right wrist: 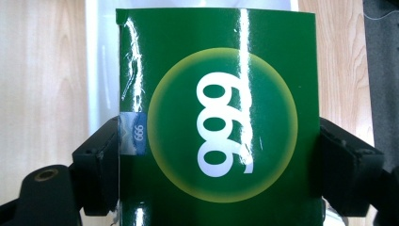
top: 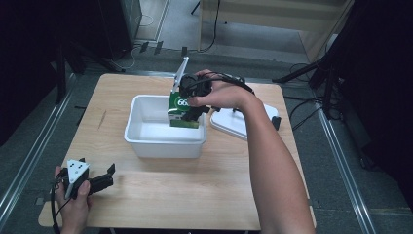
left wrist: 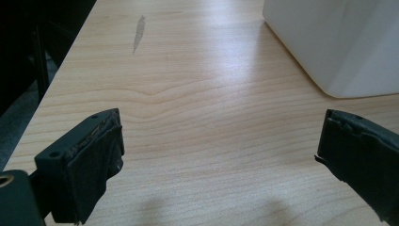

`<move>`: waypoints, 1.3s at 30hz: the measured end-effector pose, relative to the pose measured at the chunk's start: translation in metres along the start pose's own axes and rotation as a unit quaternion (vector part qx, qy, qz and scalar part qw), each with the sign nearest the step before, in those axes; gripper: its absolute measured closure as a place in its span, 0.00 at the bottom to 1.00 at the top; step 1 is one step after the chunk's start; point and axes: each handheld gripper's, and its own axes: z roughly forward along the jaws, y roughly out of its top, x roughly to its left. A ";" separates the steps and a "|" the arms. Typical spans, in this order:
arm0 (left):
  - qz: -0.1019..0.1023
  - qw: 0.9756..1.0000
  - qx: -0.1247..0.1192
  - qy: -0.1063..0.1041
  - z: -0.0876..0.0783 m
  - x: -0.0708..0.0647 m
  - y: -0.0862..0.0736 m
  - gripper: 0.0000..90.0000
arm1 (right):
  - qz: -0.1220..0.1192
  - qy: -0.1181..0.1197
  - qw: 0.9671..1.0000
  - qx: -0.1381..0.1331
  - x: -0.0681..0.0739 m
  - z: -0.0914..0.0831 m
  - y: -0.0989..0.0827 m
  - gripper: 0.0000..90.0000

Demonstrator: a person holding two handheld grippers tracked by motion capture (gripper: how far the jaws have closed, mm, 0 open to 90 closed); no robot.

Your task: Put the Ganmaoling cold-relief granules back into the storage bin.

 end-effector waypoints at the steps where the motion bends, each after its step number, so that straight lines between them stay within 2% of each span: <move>1: 0.001 1.000 0.000 0.000 0.000 0.000 0.000 0.02 | -0.004 -0.004 1.000 0.002 0.000 0.003 0.000 0.18; 5: -0.001 1.000 0.002 -0.002 0.000 0.001 0.000 0.02 | -0.015 -0.024 1.000 0.011 0.001 0.015 0.001 0.18; 10: 0.000 1.000 0.003 -0.002 0.000 0.001 0.000 0.02 | -0.014 -0.030 0.999 0.010 -0.001 0.031 -0.002 0.18; 16: -0.002 1.000 0.002 -0.002 0.000 0.001 0.000 0.02 | -0.019 -0.025 0.999 0.017 -0.001 0.048 -0.007 0.17; 19: -0.001 1.000 0.002 -0.002 0.000 0.001 0.000 0.02 | -0.014 -0.032 0.999 0.017 -0.001 0.054 -0.008 0.17; 31: -0.001 1.000 0.003 -0.003 0.000 0.001 0.000 0.02 | 0.000 -0.029 0.999 0.033 -0.001 0.081 -0.017 0.17; 39: 0.000 1.000 0.003 -0.003 0.000 0.001 0.000 0.02 | -0.009 -0.031 0.998 0.051 0.002 0.092 -0.016 0.17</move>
